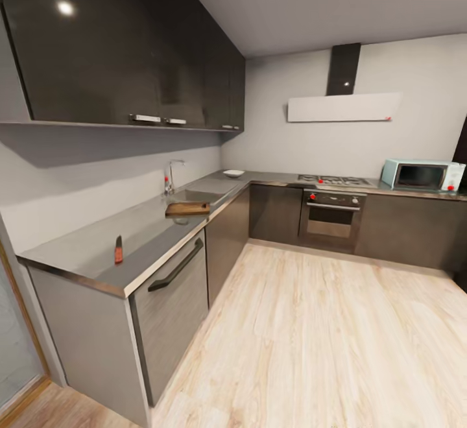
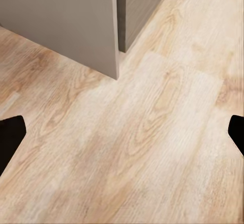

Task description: In the kitchen, take the Vidalia onion out of the sink, dice it on the chopping board with the paring knife, put the diced onion into the bowl on the countertop, then place both the paring knife and the chopping board into the sink.

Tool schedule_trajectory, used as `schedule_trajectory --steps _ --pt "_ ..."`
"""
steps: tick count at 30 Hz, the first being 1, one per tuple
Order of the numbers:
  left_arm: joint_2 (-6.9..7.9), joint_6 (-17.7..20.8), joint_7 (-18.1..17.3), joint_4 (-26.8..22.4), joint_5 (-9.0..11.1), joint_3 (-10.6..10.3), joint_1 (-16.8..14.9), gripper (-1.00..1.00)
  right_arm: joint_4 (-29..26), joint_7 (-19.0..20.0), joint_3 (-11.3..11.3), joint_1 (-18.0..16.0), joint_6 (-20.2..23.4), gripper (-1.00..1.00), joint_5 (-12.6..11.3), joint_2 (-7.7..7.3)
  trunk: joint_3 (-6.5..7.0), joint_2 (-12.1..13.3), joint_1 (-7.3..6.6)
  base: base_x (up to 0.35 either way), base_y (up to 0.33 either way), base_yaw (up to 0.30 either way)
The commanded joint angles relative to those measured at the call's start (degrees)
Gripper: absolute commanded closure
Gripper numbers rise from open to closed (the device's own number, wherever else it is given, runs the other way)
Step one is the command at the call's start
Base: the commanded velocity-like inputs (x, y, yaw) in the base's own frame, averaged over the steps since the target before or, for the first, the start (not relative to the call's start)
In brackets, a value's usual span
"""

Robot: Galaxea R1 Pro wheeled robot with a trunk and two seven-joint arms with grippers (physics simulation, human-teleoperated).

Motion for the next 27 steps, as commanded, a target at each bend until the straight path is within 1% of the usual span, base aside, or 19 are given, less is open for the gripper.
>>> schedule_trajectory --steps 1,27 --pt "0.02 -0.09 0.01 -0.06 0.56 -0.18 0.02 -1.0 0.05 -0.16 0.0 -0.05 -0.19 -1.0 -0.01 0.02 -0.02 -0.03 0.0 0.0 0.0 -0.281" --pt "0.02 -0.02 0.09 -0.06 0.56 -0.09 0.02 -1.0 0.05 -0.16 -0.04 -0.05 -0.21 -1.0 -0.01 0.02 0.8 -0.03 0.0 0.0 0.0 -0.281"
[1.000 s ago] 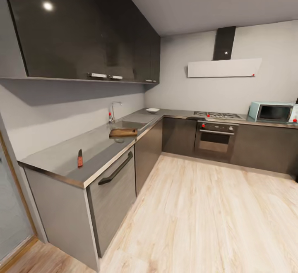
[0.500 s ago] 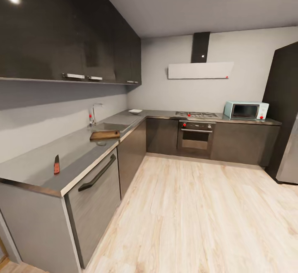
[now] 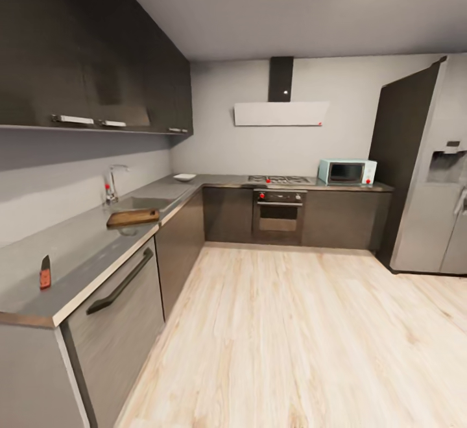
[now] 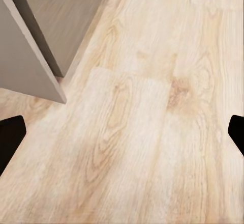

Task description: In the kitchen, take the Vidalia onion out of the sink, dice it on the chopping board with the paring knife, put the diced onion into the bowl on the countertop, then place both the paring knife and the chopping board into the sink.

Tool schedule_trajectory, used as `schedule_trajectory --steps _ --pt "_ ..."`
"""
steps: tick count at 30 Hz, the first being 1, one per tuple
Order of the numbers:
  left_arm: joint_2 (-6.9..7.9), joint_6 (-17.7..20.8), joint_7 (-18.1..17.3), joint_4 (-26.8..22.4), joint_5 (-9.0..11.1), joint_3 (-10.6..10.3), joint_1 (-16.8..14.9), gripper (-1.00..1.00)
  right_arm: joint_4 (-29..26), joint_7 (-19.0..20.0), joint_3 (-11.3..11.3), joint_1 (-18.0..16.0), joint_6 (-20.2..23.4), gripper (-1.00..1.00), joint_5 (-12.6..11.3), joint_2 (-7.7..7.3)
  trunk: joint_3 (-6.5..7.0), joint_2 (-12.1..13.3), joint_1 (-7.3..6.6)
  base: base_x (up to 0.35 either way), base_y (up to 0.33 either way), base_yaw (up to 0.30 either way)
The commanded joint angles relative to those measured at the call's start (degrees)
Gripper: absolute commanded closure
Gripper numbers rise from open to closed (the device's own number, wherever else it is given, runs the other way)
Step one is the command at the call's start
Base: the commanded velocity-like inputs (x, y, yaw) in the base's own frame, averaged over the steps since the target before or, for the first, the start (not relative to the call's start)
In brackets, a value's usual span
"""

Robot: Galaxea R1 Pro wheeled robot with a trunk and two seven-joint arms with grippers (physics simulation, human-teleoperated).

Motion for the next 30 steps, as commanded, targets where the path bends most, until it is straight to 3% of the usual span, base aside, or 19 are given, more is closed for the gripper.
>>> schedule_trajectory --steps 1,11,30 --pt "0.02 -0.09 0.01 -0.06 0.56 -0.18 0.02 -1.0 0.05 -0.15 -0.01 -0.05 -0.19 -1.0 -0.01 0.02 -0.02 -0.03 0.0 0.0 0.0 -0.281" --pt "0.02 -0.09 0.0 -0.06 0.56 -0.18 0.02 -1.0 0.05 -0.15 0.03 -0.05 -0.18 -1.0 0.02 0.03 0.31 -0.03 0.0 0.022 0.0 -0.281" --pt "0.02 -0.09 0.01 -0.06 0.56 -0.18 0.02 -1.0 0.05 -0.21 0.0 -0.05 -0.21 -1.0 0.15 0.03 0.85 -0.03 0.0 0.124 -0.014 -0.247"
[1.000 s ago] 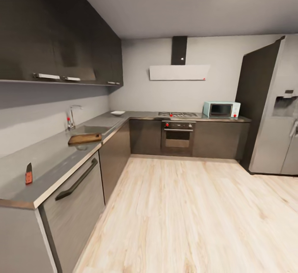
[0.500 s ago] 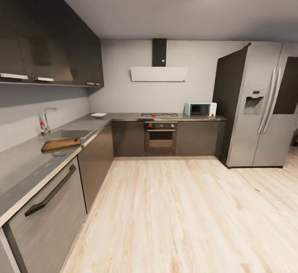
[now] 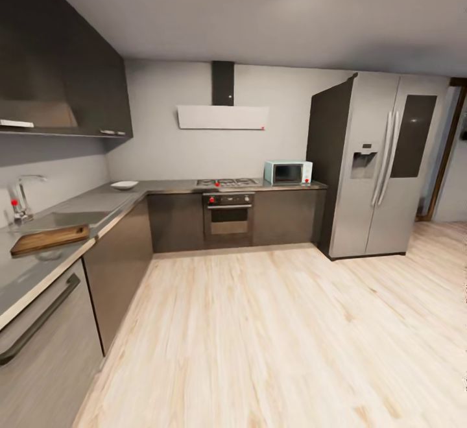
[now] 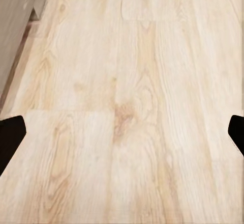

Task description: In the kitchen, take the Vidalia onion out of the sink, dice it on the chopping board with the paring knife, put the diced onion into the bowl on the countertop, then place both the paring knife and the chopping board into the sink.

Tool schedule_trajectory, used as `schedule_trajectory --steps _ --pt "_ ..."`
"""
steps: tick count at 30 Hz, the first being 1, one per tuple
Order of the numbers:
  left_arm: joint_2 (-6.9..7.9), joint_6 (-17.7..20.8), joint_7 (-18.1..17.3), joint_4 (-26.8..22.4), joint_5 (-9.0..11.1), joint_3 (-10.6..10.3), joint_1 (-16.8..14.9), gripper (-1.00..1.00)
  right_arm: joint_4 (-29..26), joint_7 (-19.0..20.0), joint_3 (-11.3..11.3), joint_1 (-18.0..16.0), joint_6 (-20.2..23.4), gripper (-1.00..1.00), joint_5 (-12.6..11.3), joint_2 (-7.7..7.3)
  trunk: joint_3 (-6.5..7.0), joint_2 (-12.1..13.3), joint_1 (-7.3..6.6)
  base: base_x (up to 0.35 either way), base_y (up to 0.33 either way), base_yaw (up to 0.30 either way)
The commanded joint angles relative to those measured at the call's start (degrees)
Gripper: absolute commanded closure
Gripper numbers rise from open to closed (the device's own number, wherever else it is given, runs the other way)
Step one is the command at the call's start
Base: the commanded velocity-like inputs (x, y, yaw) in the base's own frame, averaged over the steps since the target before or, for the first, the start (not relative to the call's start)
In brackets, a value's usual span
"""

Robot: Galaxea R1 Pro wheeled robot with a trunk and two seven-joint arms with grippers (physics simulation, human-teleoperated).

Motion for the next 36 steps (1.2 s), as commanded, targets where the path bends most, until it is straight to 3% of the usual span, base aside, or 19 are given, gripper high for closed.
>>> schedule_trajectory --steps 1,10,25,36 --pt "0.01 -0.07 0.01 -0.07 0.54 -0.16 0.02 -1.0 0.05 -0.14 0.01 -0.04 -0.17 -1.0 0.01 0.02 -0.05 -0.03 0.03 0.218 -0.123 -0.051" --pt "0.01 -0.07 0.01 -0.07 0.54 -0.16 0.02 -1.0 0.02 -0.18 0.03 -0.04 -0.17 -1.0 0.03 0.02 -0.04 -0.03 0.03 0.26 -0.143 -0.008" --pt "0.01 -0.05 0.01 -0.07 0.54 -0.16 0.02 -1.0 0.04 -0.18 0.06 -0.04 -0.17 -1.0 0.1 0.09 -0.04 -0.03 0.03 0.286 -0.01 0.002" --pt "0.01 -0.07 0.01 -0.07 0.54 -0.16 0.02 -1.0 0.03 -0.18 0.13 -0.04 -0.17 -1.0 0.12 0.06 -0.04 -0.03 0.03 0.289 -0.023 0.144"
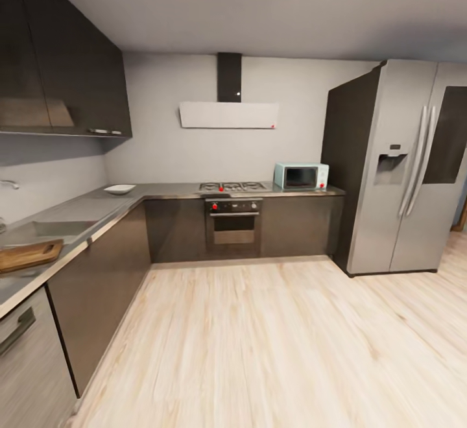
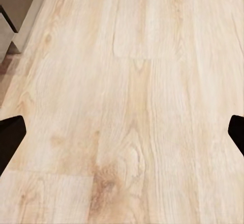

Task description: In the kitchen, take the Vidalia onion out of the sink, dice it on the chopping board with the paring knife, put the diced onion into the bowl on the countertop, then place both the paring knife and the chopping board into the sink.

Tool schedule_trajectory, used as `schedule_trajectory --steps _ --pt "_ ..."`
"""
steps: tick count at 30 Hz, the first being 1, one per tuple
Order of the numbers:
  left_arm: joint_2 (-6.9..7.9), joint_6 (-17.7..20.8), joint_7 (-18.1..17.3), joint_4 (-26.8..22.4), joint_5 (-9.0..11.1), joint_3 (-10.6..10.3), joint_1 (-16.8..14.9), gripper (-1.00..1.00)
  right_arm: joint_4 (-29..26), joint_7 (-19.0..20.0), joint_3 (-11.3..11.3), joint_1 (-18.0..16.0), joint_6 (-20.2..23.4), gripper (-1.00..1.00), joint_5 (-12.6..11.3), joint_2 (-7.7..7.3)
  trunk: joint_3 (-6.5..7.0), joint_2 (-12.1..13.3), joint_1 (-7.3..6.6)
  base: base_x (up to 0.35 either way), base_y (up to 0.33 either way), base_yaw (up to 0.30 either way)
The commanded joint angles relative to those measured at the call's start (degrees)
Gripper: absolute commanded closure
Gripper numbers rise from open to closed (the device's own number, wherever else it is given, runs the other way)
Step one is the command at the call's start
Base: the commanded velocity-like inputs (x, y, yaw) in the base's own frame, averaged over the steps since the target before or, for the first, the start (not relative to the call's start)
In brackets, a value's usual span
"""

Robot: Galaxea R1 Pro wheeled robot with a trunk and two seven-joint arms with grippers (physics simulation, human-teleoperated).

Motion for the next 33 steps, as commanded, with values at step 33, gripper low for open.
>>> schedule_trajectory --steps 33 --pt "0.0 -0.01 0.01 -0.07 0.55 -0.17 0.02 -1.0 0.05 -0.18 0.02 -0.03 -0.16 -1.0 0.02 0.02 -0.05 -0.03 0.03 0.291 -0.141 0.012"
